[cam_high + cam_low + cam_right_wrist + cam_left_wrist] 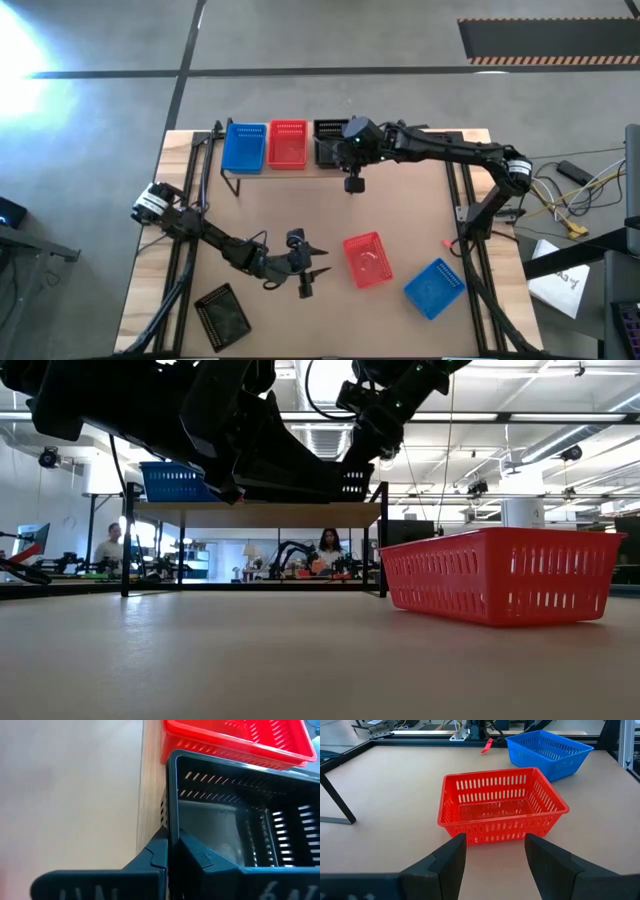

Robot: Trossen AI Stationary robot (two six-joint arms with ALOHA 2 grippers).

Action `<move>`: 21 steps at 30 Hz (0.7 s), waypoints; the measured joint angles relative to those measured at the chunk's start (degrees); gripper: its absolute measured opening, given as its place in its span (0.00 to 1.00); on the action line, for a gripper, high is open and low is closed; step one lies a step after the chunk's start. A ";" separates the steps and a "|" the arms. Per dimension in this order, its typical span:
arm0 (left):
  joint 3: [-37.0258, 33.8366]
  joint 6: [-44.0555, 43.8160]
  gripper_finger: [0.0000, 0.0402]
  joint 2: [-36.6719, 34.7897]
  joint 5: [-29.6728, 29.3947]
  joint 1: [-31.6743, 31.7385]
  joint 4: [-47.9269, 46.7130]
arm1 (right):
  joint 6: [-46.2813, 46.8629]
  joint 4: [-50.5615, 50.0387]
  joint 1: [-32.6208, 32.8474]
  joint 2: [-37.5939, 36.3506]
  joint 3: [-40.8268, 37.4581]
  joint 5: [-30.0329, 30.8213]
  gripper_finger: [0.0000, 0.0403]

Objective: Stack baskets on shelf by color
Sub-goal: Adjust the black bin on the shelf, then stack the red bin on the red bin on the shelf

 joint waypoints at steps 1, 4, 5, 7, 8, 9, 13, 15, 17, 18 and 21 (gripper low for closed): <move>0.00 0.00 0.47 0.00 0.00 0.00 -0.02 | 0.10 -0.04 -0.02 0.00 0.00 0.03 0.03; 0.00 0.00 0.47 0.00 0.00 0.00 -0.02 | 0.07 0.09 0.00 0.00 0.00 0.06 0.04; -0.02 0.00 0.47 0.00 0.00 0.00 -0.02 | 0.07 0.21 0.00 0.00 0.00 0.12 0.04; -0.02 0.00 0.47 0.00 0.00 0.00 -0.08 | 0.07 0.23 0.00 0.00 0.00 0.27 0.07; -0.02 0.00 0.47 0.00 0.00 0.00 -0.09 | 0.07 0.23 0.00 0.00 0.00 0.27 0.09; -0.02 0.00 0.47 0.00 0.00 0.00 -0.09 | 0.07 0.25 0.00 0.02 0.00 0.27 0.12; -0.02 0.00 0.47 0.00 0.00 0.00 -0.09 | -0.16 0.41 0.00 -0.72 -0.05 0.31 0.23; 0.00 0.00 0.47 0.00 0.00 0.00 -0.20 | 1.07 0.43 0.28 -2.20 -0.09 0.29 0.28; 0.00 0.00 0.47 0.00 0.02 0.00 -0.20 | 2.41 0.63 0.97 -4.05 -0.09 0.21 0.31; 0.00 0.00 0.47 0.00 0.02 0.00 -0.10 | 3.16 0.63 1.58 -4.88 -0.09 0.07 0.32; -0.02 0.00 0.47 0.00 0.02 0.00 0.11 | 5.13 0.72 4.84 -7.40 -1.19 0.03 0.31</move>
